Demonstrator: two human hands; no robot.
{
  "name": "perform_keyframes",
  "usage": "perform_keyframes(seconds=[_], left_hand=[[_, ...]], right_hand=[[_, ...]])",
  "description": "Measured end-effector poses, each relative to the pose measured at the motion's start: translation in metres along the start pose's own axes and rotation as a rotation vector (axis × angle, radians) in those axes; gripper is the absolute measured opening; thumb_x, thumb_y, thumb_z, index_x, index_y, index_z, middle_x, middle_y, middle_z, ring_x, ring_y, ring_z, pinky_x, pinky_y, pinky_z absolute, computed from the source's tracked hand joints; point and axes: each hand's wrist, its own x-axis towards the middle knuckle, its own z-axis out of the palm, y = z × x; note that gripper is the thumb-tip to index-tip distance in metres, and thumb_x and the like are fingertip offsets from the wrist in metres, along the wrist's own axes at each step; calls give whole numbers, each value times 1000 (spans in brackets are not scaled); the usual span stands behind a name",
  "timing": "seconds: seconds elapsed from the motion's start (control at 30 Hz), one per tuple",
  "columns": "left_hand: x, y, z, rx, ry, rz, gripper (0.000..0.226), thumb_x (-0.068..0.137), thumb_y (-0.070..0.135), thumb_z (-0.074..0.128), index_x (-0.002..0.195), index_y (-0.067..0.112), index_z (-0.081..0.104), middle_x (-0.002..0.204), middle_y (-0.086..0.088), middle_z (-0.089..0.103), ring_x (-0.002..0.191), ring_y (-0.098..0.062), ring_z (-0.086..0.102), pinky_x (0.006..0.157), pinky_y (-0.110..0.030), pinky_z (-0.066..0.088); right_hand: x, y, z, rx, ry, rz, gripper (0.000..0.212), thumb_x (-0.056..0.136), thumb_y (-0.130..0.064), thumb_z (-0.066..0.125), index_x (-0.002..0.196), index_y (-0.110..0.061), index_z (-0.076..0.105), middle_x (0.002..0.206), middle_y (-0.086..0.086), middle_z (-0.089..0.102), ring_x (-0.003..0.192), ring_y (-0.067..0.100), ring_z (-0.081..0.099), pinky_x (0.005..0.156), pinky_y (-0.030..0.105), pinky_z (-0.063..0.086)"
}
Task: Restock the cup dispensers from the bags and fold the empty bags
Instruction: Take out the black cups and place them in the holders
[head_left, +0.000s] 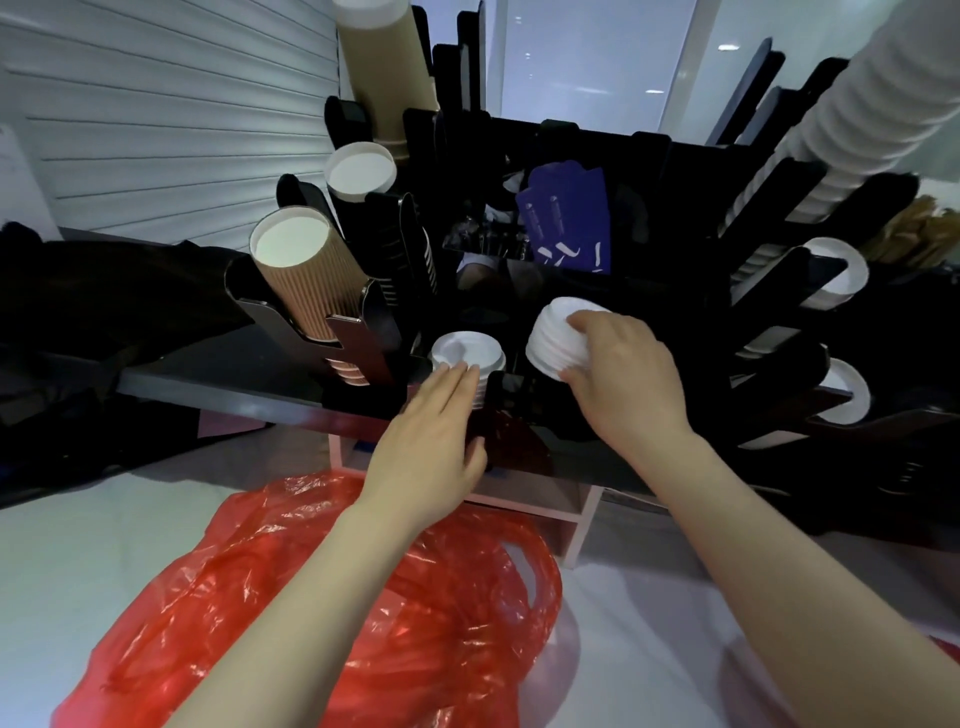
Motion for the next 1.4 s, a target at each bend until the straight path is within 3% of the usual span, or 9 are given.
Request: perform_keyframes(seconds=[0.33,0.5,0.77,0.87,1.07,1.2,1.33,1.4], left_hand=[[25,0,3,27,-80,-16,75,89,25,53,151,11,12,159,-3,14,147,-16,4,115,-41,25],[27,-3,11,79,-126,-37,76,89,26,53,151,11,12,158,-5,12,147,-21,3,118,-39,15],[29,-6,16,119,-114,-26,76,88,27,54,150,11,15,157,-4,16,146,-20,9,118,-35,8],[29,-6,17,115,-139,-50,76,88,29,54,151,12,14,157,-3,15,146,-23,9,118,-39,15],[30,-5,17,112,-152,-77,75,87,28,56,150,14,16,156,-1,17,145,-27,12,115,-42,26],[30,-5,15,101,-158,-86,76,86,27,59,149,15,18,156,-1,19,144,-29,13,111,-42,30],[29,-7,15,105,-156,-79,76,86,27,58,149,16,18,156,0,19,144,-28,16,110,-40,31],[29,-7,15,105,-136,-67,74,85,26,59,148,15,22,154,-1,24,141,-26,21,107,-39,33]], right_hand=[[22,14,-2,51,-207,-79,53,81,-7,68,129,-21,52,129,2,55,119,22,49,93,32,43],[39,31,-15,53,-389,-216,48,78,-13,73,121,-23,55,120,-2,57,109,19,52,88,33,46],[39,42,-12,19,-375,-304,47,79,-20,74,122,-22,54,117,0,57,104,20,55,86,36,48],[41,42,-13,-40,-387,-351,49,79,-21,73,124,-17,55,121,3,56,107,22,54,88,39,47],[57,34,-14,-325,-522,-491,40,85,-23,66,121,-15,51,116,5,50,99,24,55,73,29,42],[66,19,-8,-426,-648,-488,15,92,-19,55,106,-14,52,103,3,51,96,24,54,69,29,37],[71,16,-13,-401,-793,-392,36,84,-3,58,115,-20,57,109,2,57,97,21,55,77,33,49],[72,14,-19,-332,-813,-361,44,83,0,57,121,-24,59,115,-1,60,100,17,55,76,27,47]])
